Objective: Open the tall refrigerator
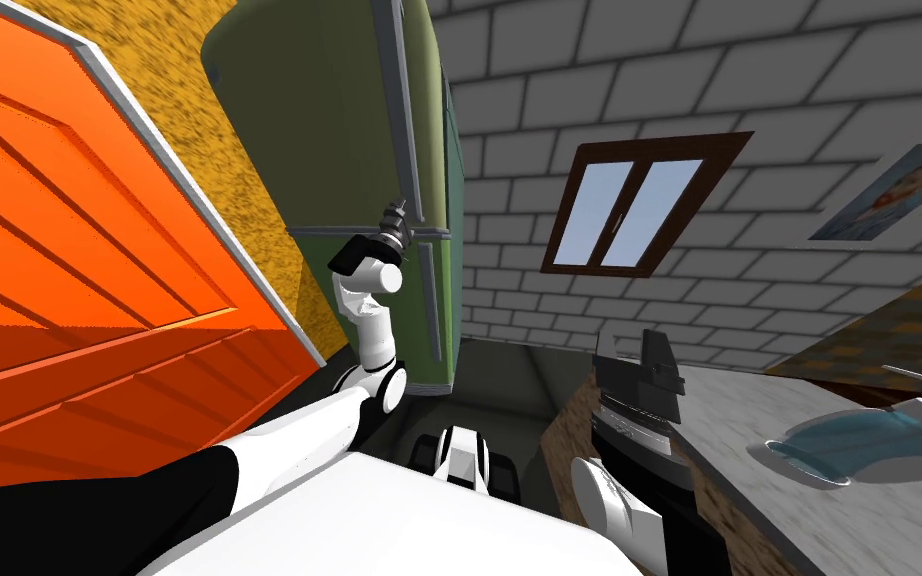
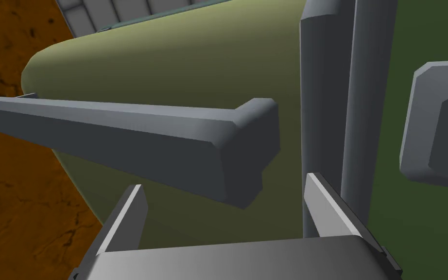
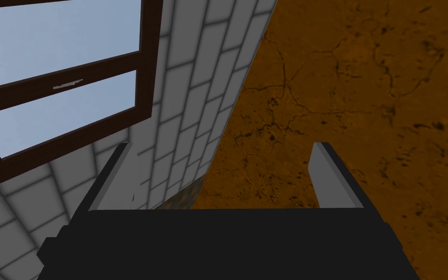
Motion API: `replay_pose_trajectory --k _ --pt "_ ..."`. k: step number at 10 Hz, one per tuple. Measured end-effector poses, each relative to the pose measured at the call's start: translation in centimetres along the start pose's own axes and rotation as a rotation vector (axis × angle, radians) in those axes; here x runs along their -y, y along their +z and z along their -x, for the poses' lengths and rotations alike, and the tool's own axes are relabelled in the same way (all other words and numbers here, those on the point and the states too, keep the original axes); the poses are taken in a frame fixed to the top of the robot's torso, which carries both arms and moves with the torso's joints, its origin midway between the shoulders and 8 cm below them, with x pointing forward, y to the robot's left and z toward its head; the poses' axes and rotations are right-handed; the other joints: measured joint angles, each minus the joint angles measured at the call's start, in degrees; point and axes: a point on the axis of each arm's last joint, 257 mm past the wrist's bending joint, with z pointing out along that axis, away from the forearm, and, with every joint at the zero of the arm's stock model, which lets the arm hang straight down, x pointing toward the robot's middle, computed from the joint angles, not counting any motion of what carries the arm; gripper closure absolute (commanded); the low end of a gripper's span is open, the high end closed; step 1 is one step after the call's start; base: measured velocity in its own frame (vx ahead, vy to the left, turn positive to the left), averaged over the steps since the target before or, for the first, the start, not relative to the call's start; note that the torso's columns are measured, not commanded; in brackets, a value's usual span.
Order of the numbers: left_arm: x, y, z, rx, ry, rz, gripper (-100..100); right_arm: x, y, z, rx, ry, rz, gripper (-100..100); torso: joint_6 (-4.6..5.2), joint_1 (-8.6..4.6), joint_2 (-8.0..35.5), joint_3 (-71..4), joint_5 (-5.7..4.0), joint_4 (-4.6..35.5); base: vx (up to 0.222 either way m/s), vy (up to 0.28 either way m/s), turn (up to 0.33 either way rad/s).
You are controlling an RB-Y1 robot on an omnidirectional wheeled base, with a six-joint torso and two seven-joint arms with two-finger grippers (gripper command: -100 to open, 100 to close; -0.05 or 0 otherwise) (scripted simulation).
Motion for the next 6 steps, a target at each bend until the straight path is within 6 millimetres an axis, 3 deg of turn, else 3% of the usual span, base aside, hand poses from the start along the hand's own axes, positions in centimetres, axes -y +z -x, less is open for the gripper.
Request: replay_pose_trajectory --k 3,4,6 --pt "1.4 0.2 0.3 0.001 0.003 0.0 -100 0.0 0.0 0.0 0.0 0.0 0.0 0 0.01 -0.26 0.01 0.01 -0.08 0.0 0.049 0.004 -0.002" --pt "1.4 0.2 0.3 0.001 0.003 0.002 100 0.0 0.0 0.0 0.0 0.0 0.0 0 0.01 -0.25 0.11 0.06 -0.08 0.02 -0.046 -0.004 0.008" --pt "0.4 0.1 0.0 0.0 0.001 0.005 100 0.0 0.0 0.0 0.0 0.0 0.0 0 0.0 -0.22 0.33 0.22 -0.07 0.11 -0.092 -0.008 0.005"
